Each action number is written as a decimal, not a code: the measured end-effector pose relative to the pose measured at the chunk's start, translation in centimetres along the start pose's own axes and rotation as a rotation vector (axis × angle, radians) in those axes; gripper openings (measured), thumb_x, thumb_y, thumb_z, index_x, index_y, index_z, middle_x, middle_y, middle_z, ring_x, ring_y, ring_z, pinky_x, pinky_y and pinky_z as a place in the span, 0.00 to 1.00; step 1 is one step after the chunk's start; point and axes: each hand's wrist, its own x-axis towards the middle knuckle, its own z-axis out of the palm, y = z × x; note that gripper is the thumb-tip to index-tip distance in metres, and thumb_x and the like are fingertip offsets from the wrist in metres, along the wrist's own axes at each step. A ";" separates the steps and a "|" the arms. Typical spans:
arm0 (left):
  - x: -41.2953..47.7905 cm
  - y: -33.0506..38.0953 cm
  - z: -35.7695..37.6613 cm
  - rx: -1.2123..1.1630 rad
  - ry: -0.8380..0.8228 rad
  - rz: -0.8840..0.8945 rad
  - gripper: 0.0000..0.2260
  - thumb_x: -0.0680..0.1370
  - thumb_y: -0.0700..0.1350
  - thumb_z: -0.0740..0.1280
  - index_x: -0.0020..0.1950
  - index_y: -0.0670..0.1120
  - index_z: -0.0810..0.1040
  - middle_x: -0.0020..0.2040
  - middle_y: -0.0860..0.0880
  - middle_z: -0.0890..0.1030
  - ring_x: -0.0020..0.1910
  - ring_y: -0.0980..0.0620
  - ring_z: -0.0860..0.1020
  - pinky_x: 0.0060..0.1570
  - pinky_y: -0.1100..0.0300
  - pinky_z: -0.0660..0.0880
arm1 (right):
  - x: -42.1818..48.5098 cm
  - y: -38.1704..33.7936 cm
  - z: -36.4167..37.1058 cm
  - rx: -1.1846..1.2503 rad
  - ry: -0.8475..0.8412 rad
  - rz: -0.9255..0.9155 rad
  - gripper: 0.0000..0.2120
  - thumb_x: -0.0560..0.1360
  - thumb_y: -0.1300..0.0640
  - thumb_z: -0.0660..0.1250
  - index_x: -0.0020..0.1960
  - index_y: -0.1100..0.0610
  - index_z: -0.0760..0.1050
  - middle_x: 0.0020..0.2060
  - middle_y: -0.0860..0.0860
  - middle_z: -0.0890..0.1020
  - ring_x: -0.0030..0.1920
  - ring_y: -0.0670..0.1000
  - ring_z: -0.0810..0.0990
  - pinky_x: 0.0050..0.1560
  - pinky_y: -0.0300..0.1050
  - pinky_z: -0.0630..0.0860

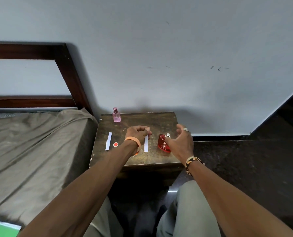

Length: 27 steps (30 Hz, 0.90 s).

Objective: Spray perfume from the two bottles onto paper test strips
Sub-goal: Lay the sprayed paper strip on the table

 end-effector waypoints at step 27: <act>3.8 3.7 -2.3 -0.175 -0.284 -0.106 0.05 0.79 0.39 0.62 0.47 0.44 0.77 0.43 0.46 0.82 0.41 0.46 0.80 0.44 0.43 0.80 | 1.7 -1.9 2.4 0.535 -0.200 -0.058 0.10 0.76 0.52 0.72 0.56 0.49 0.77 0.48 0.50 0.85 0.49 0.48 0.85 0.51 0.54 0.83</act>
